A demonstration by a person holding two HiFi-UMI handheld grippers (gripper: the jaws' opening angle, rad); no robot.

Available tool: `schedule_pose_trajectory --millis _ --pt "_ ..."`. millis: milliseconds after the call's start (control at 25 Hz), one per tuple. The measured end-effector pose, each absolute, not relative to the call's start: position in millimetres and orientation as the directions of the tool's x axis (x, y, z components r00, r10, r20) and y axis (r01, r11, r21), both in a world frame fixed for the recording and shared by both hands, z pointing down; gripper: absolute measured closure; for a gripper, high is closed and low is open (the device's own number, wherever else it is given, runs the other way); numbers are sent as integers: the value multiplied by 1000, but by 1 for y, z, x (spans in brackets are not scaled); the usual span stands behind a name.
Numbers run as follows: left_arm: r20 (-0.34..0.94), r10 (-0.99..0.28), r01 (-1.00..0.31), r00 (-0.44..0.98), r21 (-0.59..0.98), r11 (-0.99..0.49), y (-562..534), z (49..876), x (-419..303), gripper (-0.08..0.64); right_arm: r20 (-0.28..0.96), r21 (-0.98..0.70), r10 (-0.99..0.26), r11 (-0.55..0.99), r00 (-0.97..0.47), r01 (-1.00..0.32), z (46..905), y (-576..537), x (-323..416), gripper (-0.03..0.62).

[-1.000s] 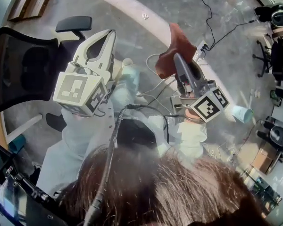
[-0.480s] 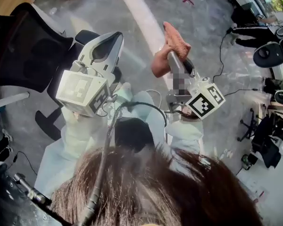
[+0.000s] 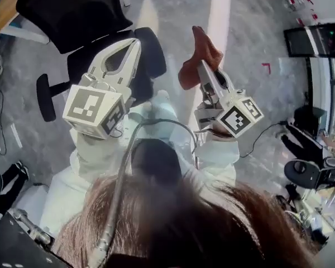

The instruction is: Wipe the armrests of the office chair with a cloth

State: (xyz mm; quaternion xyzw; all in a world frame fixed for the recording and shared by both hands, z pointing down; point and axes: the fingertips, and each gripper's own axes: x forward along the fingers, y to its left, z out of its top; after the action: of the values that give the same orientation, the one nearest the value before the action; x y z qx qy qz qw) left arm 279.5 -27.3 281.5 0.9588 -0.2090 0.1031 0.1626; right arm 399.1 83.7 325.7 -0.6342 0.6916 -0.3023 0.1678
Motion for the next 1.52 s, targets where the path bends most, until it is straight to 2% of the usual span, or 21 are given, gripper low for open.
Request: schedule_pose_trajectory --millis 160,320,560,920,1080,1200,1360,1520 --pt "268 -532 -593 803 269 -759 -53 285 243 558 191 -616 -924 150 -331 -774 338 24 390 566" --pt "273 -631 -687 726 282 -669 -56 302 218 558 251 -588 -859 231 -446 -775 367 -15 386 567" --pt "313 -694 -761 648 293 -579 -54 318 185 558 357 -503 -782 300 -511 -810 415 -55 371 566" --pt "327 -718 -788 614 316 -529 -53 325 170 558 643 -196 -613 448 -459 -872 494 -120 360 566" --pt "351 -726 -805 591 317 -502 -49 332 173 558 723 -49 -568 526 -393 -849 516 -153 358 566" --pt "361 -736 -818 573 309 -485 -36 332 177 558 778 59 -520 619 -352 -783 536 -156 353 566" --pt "377 -736 -824 563 325 -464 -55 346 160 558 877 68 -361 746 -317 -662 588 -157 322 566" --pt "385 -732 -823 562 343 -452 -64 357 152 558 938 -6 -189 831 -292 -557 618 -134 299 567"
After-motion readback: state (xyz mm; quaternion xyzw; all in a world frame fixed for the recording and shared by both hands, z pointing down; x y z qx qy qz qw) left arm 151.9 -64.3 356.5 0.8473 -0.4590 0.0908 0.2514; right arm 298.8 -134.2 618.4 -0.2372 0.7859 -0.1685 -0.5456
